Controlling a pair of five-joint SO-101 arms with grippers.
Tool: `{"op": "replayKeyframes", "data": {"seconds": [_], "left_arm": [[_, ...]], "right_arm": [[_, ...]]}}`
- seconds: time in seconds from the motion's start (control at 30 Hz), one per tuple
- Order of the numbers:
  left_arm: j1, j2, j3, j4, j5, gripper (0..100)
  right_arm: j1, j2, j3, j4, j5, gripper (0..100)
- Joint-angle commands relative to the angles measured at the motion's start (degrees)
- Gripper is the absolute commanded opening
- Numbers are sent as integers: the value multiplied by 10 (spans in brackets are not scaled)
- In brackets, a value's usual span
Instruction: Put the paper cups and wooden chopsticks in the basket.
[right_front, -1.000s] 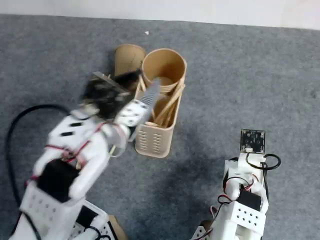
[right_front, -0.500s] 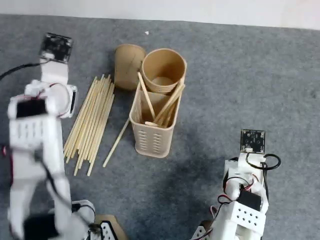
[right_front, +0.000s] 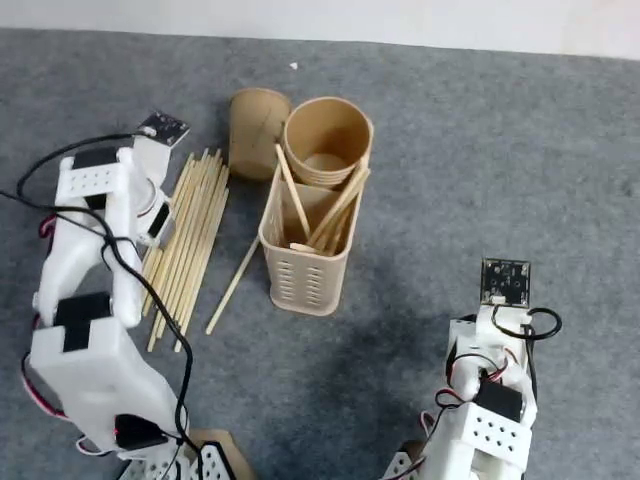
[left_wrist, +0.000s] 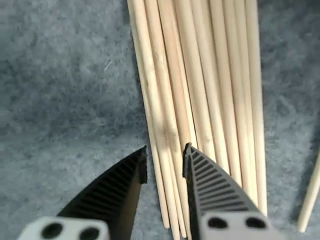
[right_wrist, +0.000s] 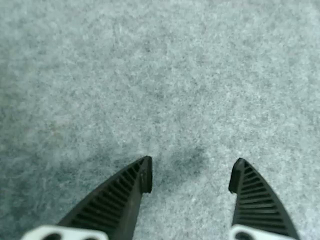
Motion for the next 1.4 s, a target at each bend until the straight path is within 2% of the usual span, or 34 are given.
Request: {"op": "replayKeyframes", "data": {"seconds": [0.0,0.2,0.3,0.67,0.93,1.07,1.23,1.37], "left_arm": [[-11,13,-36,5,-5,147],[-13,64,-59,5,-5,146],[-14,80,-63,5,-5,100],[-15,81,-114,12,4,77],[-10,80,-298,156,24,37],[-10,81,-398,230,38,48],[-13,88,-412,246,40,158],[-14,129,-364,222,38,161]], "right_arm": [[-7,-7,18,-10,4,260],[-7,-7,18,-10,4,260],[-7,-7,18,-10,4,260],[-7,-7,18,-10,4,260],[-7,-7,18,-10,4,260],[-7,-7,18,-10,4,260],[-7,-7,18,-10,4,260],[-7,-7,18,-10,4,260]]}}
